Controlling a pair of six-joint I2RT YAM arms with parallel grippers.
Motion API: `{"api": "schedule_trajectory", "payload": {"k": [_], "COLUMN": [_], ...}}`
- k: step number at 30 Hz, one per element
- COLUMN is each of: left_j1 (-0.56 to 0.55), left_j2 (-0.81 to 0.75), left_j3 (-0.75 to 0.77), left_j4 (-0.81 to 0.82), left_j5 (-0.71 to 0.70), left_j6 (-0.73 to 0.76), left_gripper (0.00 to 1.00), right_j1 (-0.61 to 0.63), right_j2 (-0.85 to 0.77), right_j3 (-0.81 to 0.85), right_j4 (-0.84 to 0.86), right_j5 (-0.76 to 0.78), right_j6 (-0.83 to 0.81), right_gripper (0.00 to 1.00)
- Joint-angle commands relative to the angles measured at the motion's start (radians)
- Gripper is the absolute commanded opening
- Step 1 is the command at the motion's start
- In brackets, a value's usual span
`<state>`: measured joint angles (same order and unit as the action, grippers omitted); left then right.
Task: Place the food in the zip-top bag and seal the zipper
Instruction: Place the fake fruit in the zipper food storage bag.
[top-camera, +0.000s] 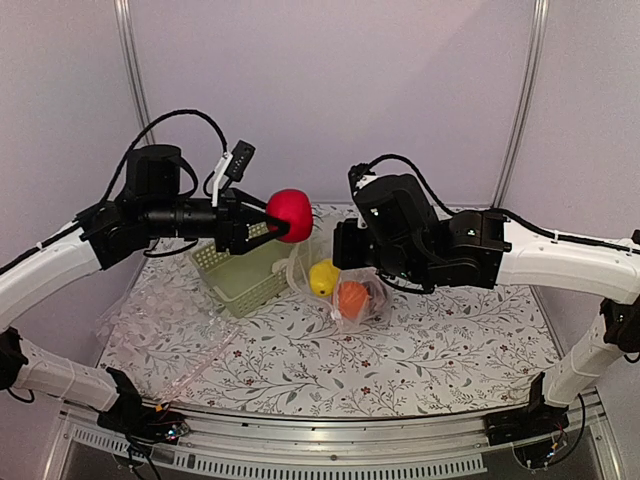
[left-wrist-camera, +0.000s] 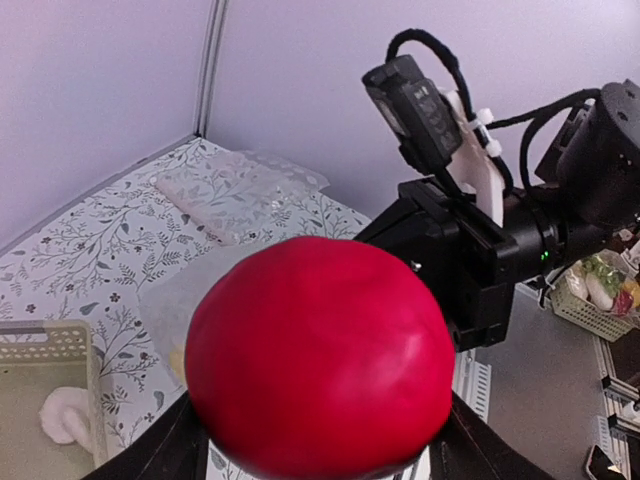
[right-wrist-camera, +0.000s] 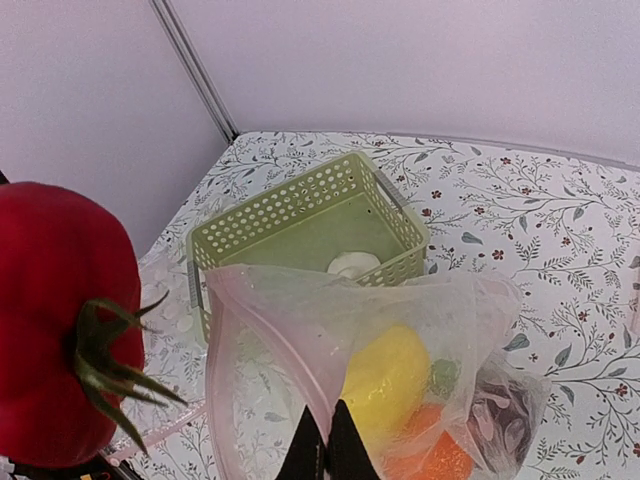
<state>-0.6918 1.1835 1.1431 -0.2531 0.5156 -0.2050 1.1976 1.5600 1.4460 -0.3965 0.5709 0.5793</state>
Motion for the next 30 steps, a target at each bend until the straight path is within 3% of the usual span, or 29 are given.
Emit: {"api": "schedule_trajectory", "payload": {"k": [1,6,17,24,30], "left_j1": [-0.082,-0.125,-0.141,-0.141,-0.141], "left_j2": [0.023,0.107,0.198,0.224,0.219], "left_j3": [-0.004,0.049,0.103,0.109,0.097], "left_j4": [-0.025,-0.120,-0.224,-0.231,-0.207], "left_j5": [0.012,0.000,-0.182,-0.260,-0.238], "left_j6": [0.067,0.102,0.112,0.098,0.086], "left_gripper": [0.64,0.63,0.62,0.62,0.62], "right_j1": [0.003,0.002,0.002,0.003,0.003], "right_j2": [-0.019,-0.021,-0.046,-0.027,0.009], "right_j3": [0.017,0.017,0.001,0.014,0.037], "right_j4": [-0.001,0.007,0.015,0.035,0.051], "right_j5": [0.015,0.006,-0.005,-0.049,-0.093], "right_j6": [-0.013,-0.004,-0.010,-0.028,-0.025], "right_gripper": [0.00,0.00,0.00,0.00,0.00]}}
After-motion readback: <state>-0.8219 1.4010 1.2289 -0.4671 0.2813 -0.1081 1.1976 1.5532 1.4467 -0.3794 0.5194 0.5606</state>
